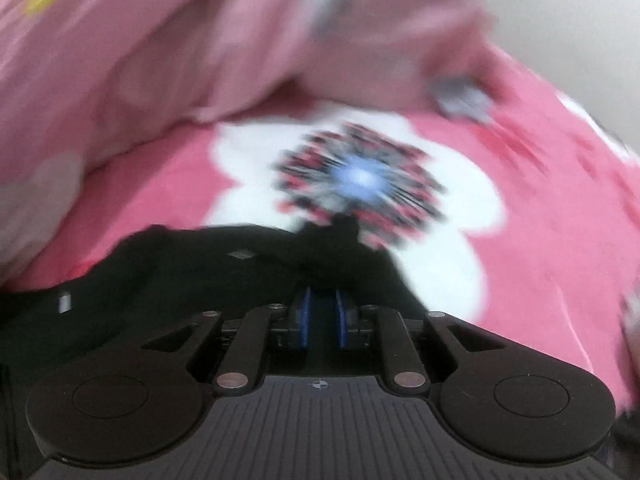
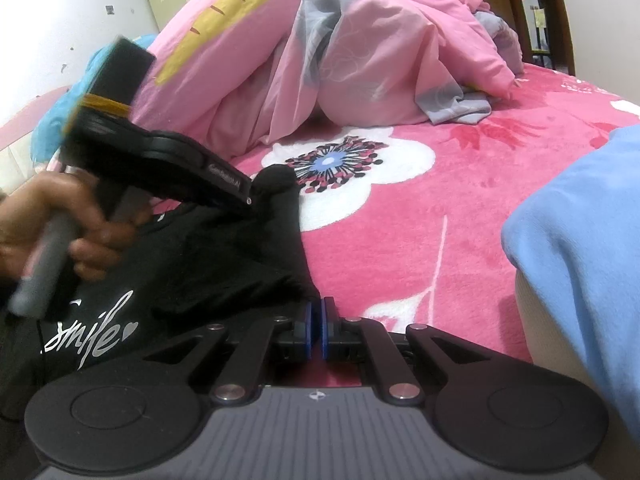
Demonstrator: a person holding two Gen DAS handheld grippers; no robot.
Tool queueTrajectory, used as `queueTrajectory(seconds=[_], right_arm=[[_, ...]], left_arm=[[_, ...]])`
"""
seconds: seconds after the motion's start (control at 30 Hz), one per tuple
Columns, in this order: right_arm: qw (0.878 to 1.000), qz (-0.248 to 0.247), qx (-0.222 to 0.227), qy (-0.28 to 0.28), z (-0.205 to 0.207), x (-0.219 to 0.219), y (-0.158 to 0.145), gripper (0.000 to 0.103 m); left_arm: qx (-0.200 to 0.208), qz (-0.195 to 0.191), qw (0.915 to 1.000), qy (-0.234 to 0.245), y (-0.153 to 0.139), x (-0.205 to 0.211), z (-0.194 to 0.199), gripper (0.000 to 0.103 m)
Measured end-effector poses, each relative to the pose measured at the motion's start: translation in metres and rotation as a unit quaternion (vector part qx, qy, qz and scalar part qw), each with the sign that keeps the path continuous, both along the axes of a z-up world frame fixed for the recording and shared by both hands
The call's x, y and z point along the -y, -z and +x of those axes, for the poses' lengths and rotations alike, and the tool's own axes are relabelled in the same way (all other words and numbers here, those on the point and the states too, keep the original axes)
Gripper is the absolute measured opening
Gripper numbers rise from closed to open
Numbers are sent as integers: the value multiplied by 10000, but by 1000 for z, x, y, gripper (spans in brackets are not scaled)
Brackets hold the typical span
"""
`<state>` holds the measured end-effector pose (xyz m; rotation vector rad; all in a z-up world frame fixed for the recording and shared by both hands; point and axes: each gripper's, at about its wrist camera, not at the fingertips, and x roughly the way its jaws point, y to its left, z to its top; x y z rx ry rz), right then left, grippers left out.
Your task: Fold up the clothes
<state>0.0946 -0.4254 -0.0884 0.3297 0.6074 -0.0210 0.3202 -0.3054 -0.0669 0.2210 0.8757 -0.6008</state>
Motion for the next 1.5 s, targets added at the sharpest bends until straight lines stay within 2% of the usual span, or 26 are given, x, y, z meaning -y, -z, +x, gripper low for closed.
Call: queueTrajectory(seconds=[0.07,0.1,0.17,0.23,0.3,0.4,0.47,0.53,0.6,0.63,0.67,0.83,0.9,1.03,1.1,1.17,1.2,1.33,1.43,1.5], right_arm=[[10000,7,0,2,0,0,0,4],[10000,15,-1,2,0,0,0,4],[10000,27,-4,3,1,1,0,4],[10000,29,-8,3,1,1,0,4],[10000,32,-12,2,1,1,0,4],[10000,64,-13,0,1,1,0,4],[9999,103,-8,-3,1,3,1,4],[9999,151,18,-4,0,4,0,6],[9998,164,95,20,-3,4,-4,17],[9998,109,156,40,-6,3,-8,27],[9997,42,218,59,-10,1,-12,31],[9980,56,606,-187,-19,-5,-42,30],[9987,55,405,-296,-4,-10,-39,29],[9987,41,-58,-514,27,-21,-30,17],[9979,-16,-452,-471,25,-19,-14,17],[9977,193,-515,-398,12,-11,-9,13],[9975,281,-544,-351,8,-8,-13,13],[9975,-175,-568,-388,6,-21,-48,17],[9975,-240,-476,-459,27,-28,-77,17],[9978,-12,-478,-466,48,-24,-91,17]], left_arm=[[24,-148,9995,-267,-7,-13,6,14],[91,-198,9995,-208,-12,-18,3,14],[314,-212,9992,148,-23,-27,-13,14],[565,-162,9950,810,-31,-29,-40,17],[592,-17,9858,1572,-31,-28,-74,19],[265,489,9646,2579,-13,-24,-118,21],[150,757,9519,2966,-1,-25,-143,21],[331,794,9456,3137,-4,-33,-158,21],[158,687,9483,3093,-9,-42,-161,21],[107,646,9503,3045,-12,-47,-160,21],[137,632,9518,2998,-16,-51,-161,21],[127,239,9614,2738,-30,-76,-162,21],[100,130,9651,2615,-32,-83,-163,21],[-108,-32,9784,2064,-31,-101,-159,21],[-238,-217,9845,1726,-29,-113,-152,21],[-347,-447,9882,1426,-27,-127,-145,21],[-395,-577,9888,1316,-27,-133,-142,21],[-574,-1101,9877,951,-28,-154,-129,25],[-644,-1420,9847,784,-33,-152,-115,28],[-634,-1569,9823,799,-36,-144,-106,29]])
